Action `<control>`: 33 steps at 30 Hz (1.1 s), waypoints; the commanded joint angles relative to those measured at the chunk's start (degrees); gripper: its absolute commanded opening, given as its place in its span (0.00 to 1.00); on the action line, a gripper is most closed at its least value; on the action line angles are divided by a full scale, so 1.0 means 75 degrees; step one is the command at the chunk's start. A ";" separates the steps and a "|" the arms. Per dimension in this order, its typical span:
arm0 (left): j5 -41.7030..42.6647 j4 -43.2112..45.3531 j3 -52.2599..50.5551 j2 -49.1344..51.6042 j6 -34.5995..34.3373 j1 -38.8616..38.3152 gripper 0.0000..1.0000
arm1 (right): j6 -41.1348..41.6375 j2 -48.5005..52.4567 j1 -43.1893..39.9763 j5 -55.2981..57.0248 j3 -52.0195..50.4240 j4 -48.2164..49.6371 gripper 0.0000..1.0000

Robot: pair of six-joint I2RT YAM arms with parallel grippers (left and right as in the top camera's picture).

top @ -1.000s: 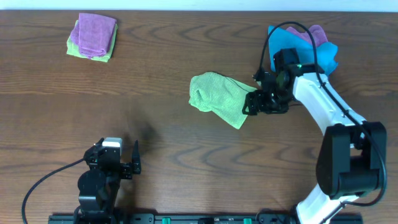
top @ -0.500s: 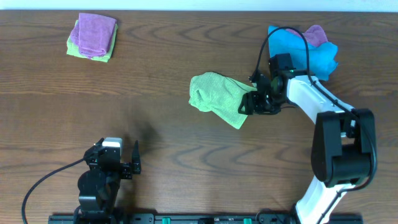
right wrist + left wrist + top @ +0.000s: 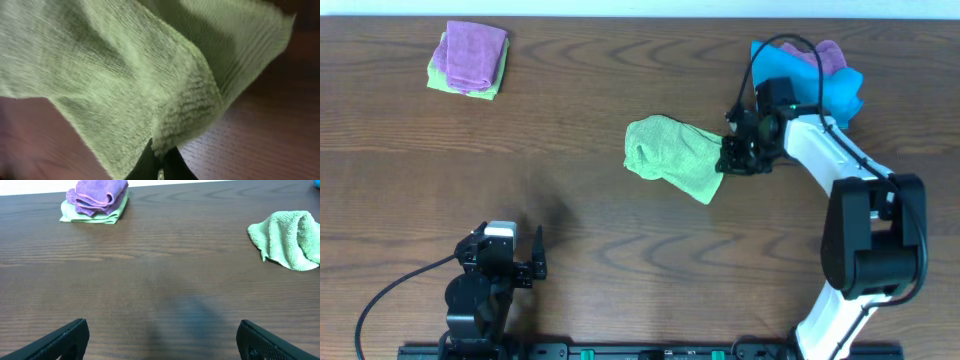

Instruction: Fold the cloth

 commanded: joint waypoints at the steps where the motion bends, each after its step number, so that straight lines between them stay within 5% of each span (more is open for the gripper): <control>1: -0.0055 -0.0012 -0.0143 -0.0050 0.0058 -0.0029 0.95 | 0.0035 0.0044 -0.0052 -0.0140 0.0711 -0.0239 0.01; 11: -0.0055 -0.0015 -0.0143 -0.0050 0.0058 -0.0029 0.95 | -0.0699 0.0032 0.0420 -0.0082 0.3468 -0.1798 0.01; 20: -0.0055 -0.0012 -0.0143 -0.0050 0.0058 -0.0029 0.95 | -0.1046 0.0032 0.0976 0.1906 0.5732 -0.2401 0.01; 33: -0.0055 -0.0015 -0.0143 -0.0050 0.0058 -0.0029 0.95 | -0.1256 0.0032 0.1533 0.1635 0.6977 -0.2480 0.01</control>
